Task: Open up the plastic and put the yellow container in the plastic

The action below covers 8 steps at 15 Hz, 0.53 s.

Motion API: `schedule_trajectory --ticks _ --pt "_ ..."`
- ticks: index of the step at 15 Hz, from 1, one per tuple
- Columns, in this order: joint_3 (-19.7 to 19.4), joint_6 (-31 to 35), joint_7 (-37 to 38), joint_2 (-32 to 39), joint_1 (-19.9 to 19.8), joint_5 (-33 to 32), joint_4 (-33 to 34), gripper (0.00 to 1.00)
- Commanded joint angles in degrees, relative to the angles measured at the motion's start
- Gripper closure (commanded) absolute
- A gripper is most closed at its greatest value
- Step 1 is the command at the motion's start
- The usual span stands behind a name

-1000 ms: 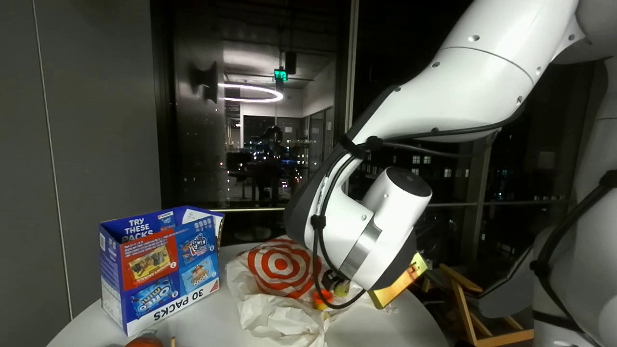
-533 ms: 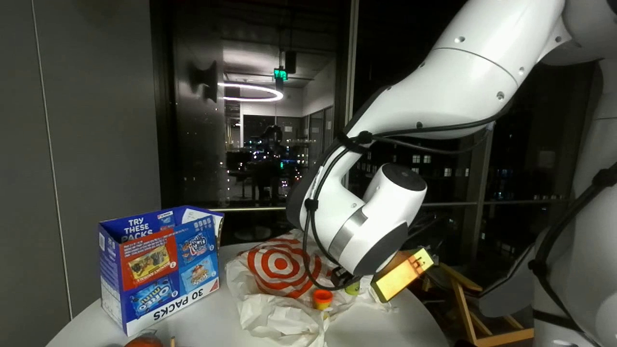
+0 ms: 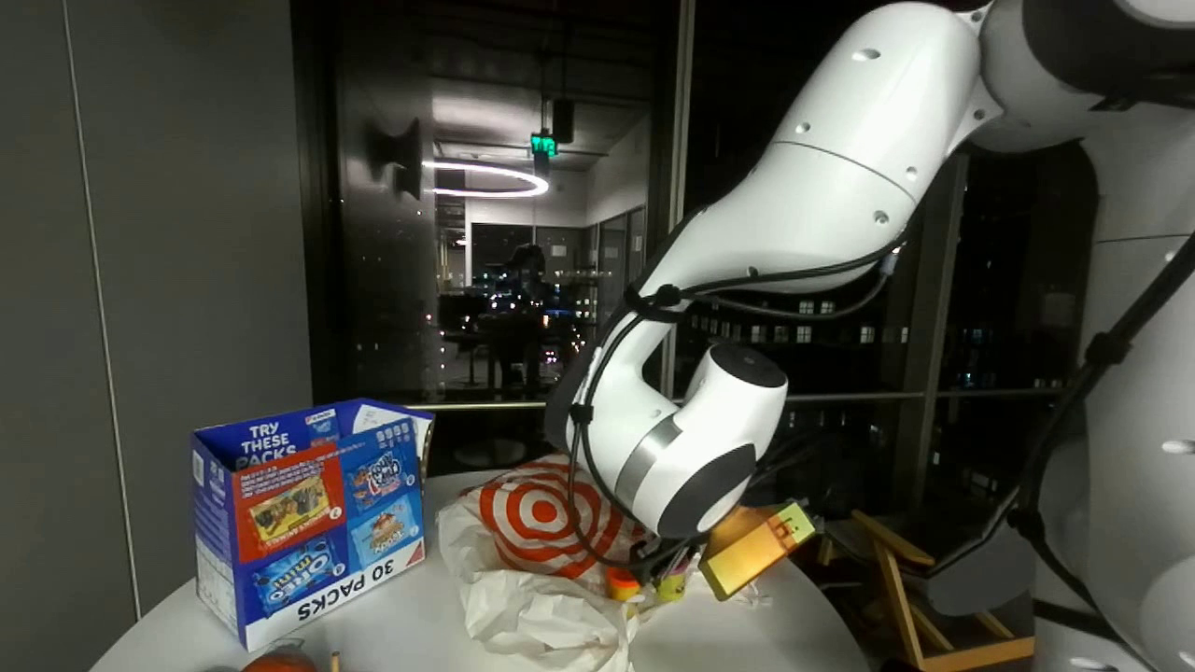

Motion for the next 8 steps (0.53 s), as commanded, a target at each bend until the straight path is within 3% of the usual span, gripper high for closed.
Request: schedule_trajectory --ticks 1,8 --pt "-0.59 0.98 1.1 3.41 -0.21 -3.32 2.6 0.75" --pt "-0.69 2.02 4.15 6.52 0.51 -6.87 3.07 0.75"
